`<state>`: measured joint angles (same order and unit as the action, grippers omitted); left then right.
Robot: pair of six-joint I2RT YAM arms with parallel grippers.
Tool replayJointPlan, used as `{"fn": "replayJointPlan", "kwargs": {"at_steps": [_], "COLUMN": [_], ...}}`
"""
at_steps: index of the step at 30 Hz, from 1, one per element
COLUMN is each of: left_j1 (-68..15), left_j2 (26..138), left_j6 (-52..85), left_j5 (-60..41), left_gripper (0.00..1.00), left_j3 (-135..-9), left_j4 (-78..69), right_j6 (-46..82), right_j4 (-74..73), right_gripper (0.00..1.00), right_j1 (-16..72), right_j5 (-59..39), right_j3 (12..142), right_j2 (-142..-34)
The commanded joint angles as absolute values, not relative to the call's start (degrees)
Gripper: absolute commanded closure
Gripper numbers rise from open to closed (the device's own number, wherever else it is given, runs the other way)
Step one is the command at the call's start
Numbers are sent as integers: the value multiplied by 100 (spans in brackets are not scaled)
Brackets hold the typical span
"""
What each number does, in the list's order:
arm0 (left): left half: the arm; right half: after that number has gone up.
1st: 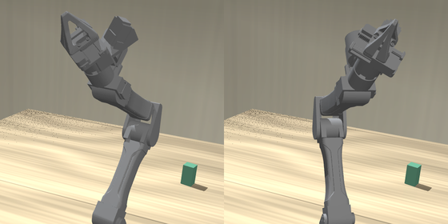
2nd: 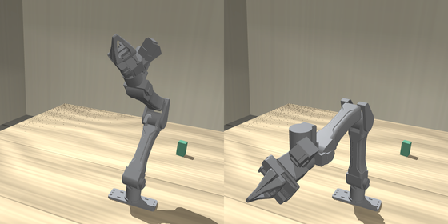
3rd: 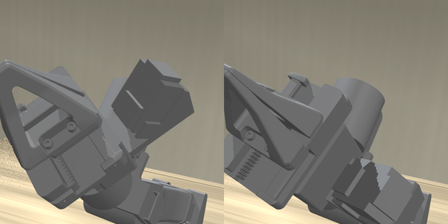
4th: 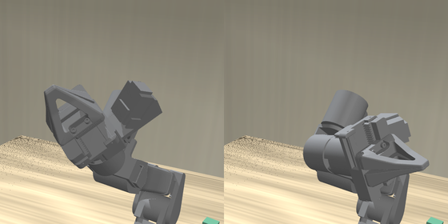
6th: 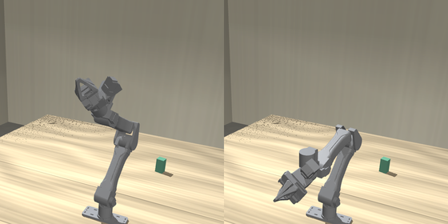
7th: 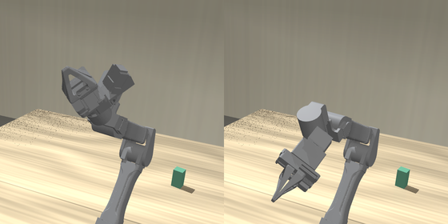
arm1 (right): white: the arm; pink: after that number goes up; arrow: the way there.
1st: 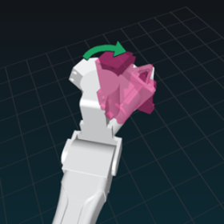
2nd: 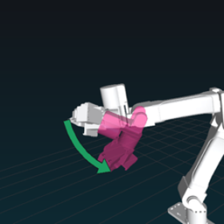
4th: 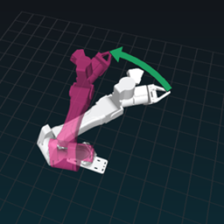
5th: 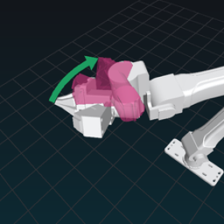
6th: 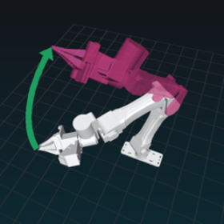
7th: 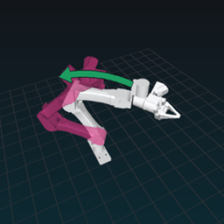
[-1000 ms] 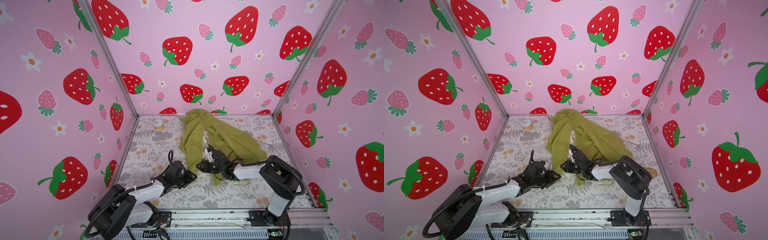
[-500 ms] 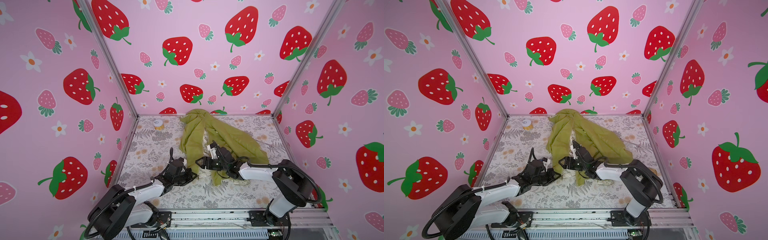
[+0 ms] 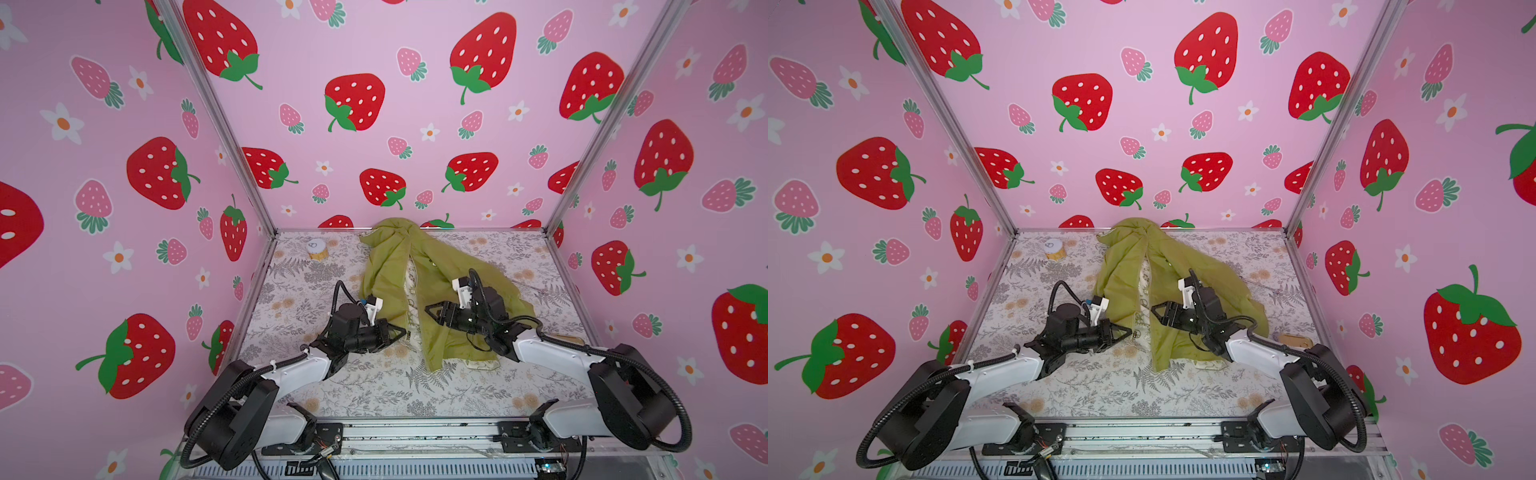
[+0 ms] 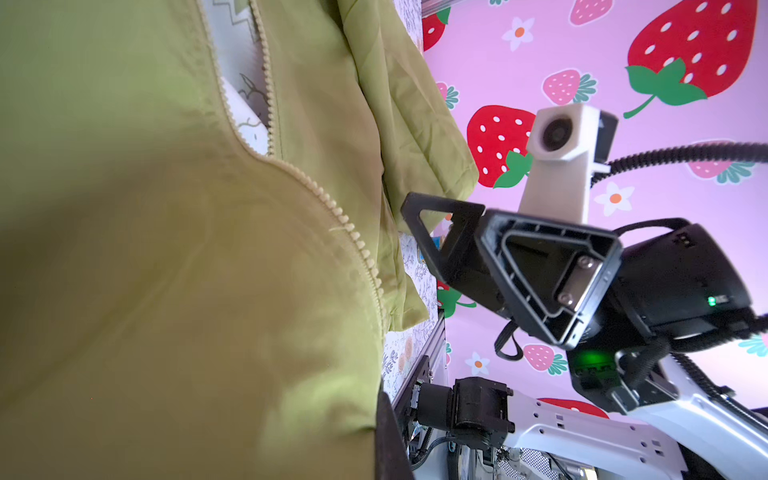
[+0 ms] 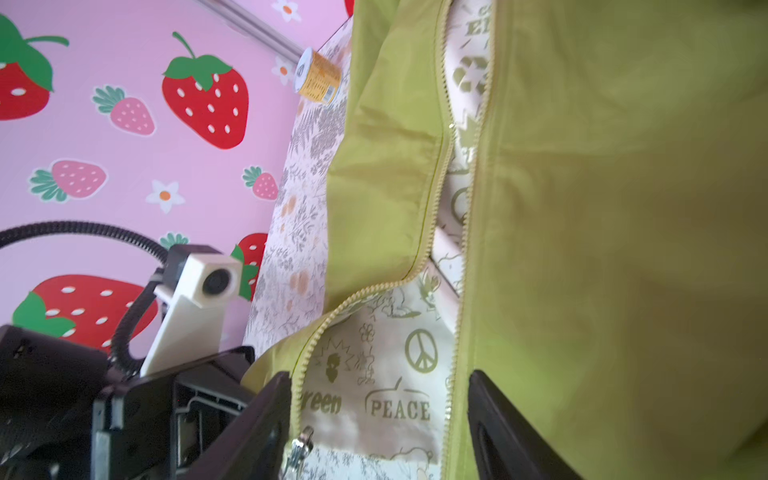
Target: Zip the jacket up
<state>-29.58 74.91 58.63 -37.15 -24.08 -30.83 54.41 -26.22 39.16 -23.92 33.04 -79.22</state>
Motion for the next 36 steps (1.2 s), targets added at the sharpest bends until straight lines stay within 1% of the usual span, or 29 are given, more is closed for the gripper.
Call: {"fn": "replayJointPlan", "kwargs": {"at_steps": [1,5,8,10,17,25,28,31,33,34,35,36], "left_j1": [-2931,-2932,-2913,-2908,-2898,-2900,-2900,-2894,-2899,-2900,-2896,-2892], "left_j2": [7506,7481,7403,7353,7295,7155,7135,7154,7172,7187,7202,7219], "left_j6": [5993,6081,6073,6081,6090,6108,6118,6117,6115,6110,6100,6099], "left_j5": [-4085,-4192,-4167,-4118,-4197,-4277,-4298,-4298,-4307,-4314,-4298,-4289], "left_gripper": [100,100,100,100,100,100,100,100,100,96,85,77], "left_j3": [-2510,-2408,-2390,-2391,-2396,-2312,-2312,-2294,-2290,-2297,-2295,-2294], "left_j4": [-3621,-3840,-3832,-3846,-3926,-3961,-3954,-3940,-3925,-3914,-3908,-3904], "right_j6": [6075,6286,6495,6579,6713,6863,6911,6993,7044,7062,7075,7076], "right_j4": [-3770,-4107,-4451,-4561,-4805,-5132,-5225,-5347,-5384,-5387,-5379,-5379], "right_gripper": [38,44,52,56,56,60,64,75,85,88,91,93], "right_j1": [4086,4426,4617,4683,4734,4729,4737,4737,4737,4736,4742,4753], "right_j5": [-2876,-2856,-2848,-2801,-2760,-2839,-2870,-2909,-2944,-2953,-2949,-2953], "right_j3": [3018,3109,3156,3160,3186,3382,3451,3479,3503,3508,3508,3509], "right_j2": [-7897,-8160,-8379,-8450,-8542,-8879,-8981,-9065,-9097,-9106,-9101,-9097]}}
